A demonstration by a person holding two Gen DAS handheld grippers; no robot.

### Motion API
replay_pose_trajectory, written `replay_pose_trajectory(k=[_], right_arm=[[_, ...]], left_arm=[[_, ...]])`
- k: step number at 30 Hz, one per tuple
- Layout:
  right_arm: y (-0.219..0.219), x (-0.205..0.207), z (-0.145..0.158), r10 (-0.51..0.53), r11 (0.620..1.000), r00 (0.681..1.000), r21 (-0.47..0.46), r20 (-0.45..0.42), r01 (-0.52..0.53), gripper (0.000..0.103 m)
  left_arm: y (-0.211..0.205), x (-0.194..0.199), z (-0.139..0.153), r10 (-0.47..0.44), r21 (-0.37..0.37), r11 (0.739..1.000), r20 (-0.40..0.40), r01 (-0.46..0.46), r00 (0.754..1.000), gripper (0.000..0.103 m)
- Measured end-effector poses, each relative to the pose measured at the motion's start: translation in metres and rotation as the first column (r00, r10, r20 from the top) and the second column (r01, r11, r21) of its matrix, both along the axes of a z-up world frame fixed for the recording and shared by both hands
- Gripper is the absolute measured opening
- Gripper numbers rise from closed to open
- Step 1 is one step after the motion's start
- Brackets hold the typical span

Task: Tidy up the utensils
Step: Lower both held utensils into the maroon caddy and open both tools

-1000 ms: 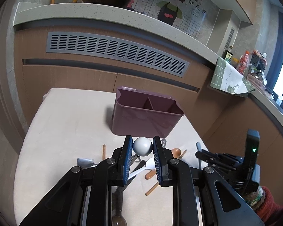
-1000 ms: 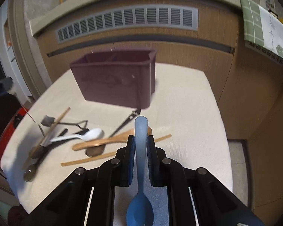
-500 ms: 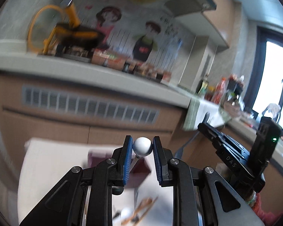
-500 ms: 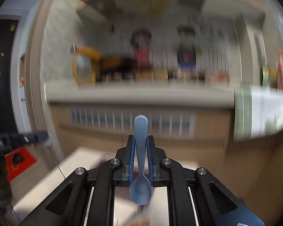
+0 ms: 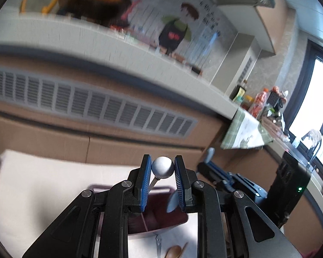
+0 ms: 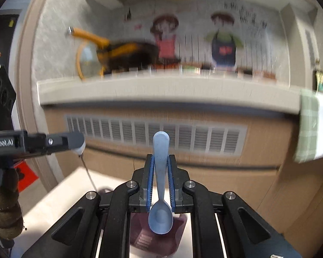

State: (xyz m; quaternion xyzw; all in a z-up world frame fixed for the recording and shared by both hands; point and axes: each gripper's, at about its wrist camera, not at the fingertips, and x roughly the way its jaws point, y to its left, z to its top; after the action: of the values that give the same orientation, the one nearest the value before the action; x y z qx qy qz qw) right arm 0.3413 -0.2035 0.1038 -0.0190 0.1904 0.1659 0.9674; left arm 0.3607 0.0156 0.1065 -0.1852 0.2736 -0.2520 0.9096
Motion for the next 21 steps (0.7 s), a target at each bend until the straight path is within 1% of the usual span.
replay_pose_trajectory(k=[3, 7, 9, 10, 11, 13, 14, 16, 17, 20, 21], right_arm=[[0.005, 0.011, -0.026, 0.013, 1.0, 0.997, 0.001, -0.076, -0.013, 0.011], [0.009, 0.017, -0.049, 0.026, 1.0, 0.991, -0.008, -0.128, -0.027, 0.011], [0.011, 0.02, -0.06, 0.023, 1.0, 0.987, -0.014, -0.159, -0.026, 0.011], [0.01, 0.019, -0.062, 0.023, 1.0, 0.985, -0.014, -0.172, -0.026, 0.011], [0.009, 0.02, -0.067, 0.026, 1.0, 0.98, -0.009, -0.197, -0.029, 0.012], [0.008, 0.022, -0.073, 0.039, 0.999, 0.971, 0.008, -0.235, -0.038, 0.013], [0.006, 0.021, -0.075, 0.044, 0.999, 0.967, 0.016, -0.252, -0.041, 0.014], [0.003, 0.018, -0.075, 0.039, 0.999, 0.966, 0.022, -0.255, -0.035, 0.017], [0.001, 0.012, -0.072, 0.036, 0.999, 0.969, 0.024, -0.243, -0.031, 0.018], [-0.006, -0.011, -0.056, 0.055, 0.998, 0.983, 0.05, -0.176, -0.047, 0.022], [-0.008, -0.02, -0.051, 0.071, 0.996, 0.985, 0.058, -0.156, -0.062, 0.025]], left_arm=[[-0.002, 0.013, -0.026, -0.018, 0.011, 1.0, -0.061, 0.019, 0.998, 0.023], [-0.004, 0.02, -0.05, -0.02, 0.018, 1.0, -0.126, 0.023, 0.992, 0.023], [-0.002, 0.02, -0.057, -0.02, 0.007, 1.0, -0.15, 0.022, 0.988, 0.025], [0.0, 0.021, -0.061, -0.017, 0.0, 1.0, -0.158, 0.017, 0.987, 0.029], [0.001, 0.02, -0.062, -0.012, -0.004, 1.0, -0.163, 0.011, 0.986, 0.037], [0.006, 0.017, -0.06, -0.008, -0.021, 1.0, -0.162, 0.004, 0.987, 0.047], [0.008, 0.015, -0.058, -0.008, -0.028, 1.0, -0.157, 0.004, 0.988, 0.048], [0.014, 0.007, -0.051, -0.001, -0.039, 0.999, -0.135, -0.005, 0.991, 0.051], [0.017, 0.001, -0.046, 0.008, -0.044, 0.999, -0.116, -0.013, 0.993, 0.053], [0.029, -0.019, -0.035, 0.048, -0.047, 0.998, -0.071, -0.051, 0.996, 0.057], [0.034, -0.025, -0.033, 0.065, -0.043, 0.997, -0.059, -0.067, 0.996, 0.058]])
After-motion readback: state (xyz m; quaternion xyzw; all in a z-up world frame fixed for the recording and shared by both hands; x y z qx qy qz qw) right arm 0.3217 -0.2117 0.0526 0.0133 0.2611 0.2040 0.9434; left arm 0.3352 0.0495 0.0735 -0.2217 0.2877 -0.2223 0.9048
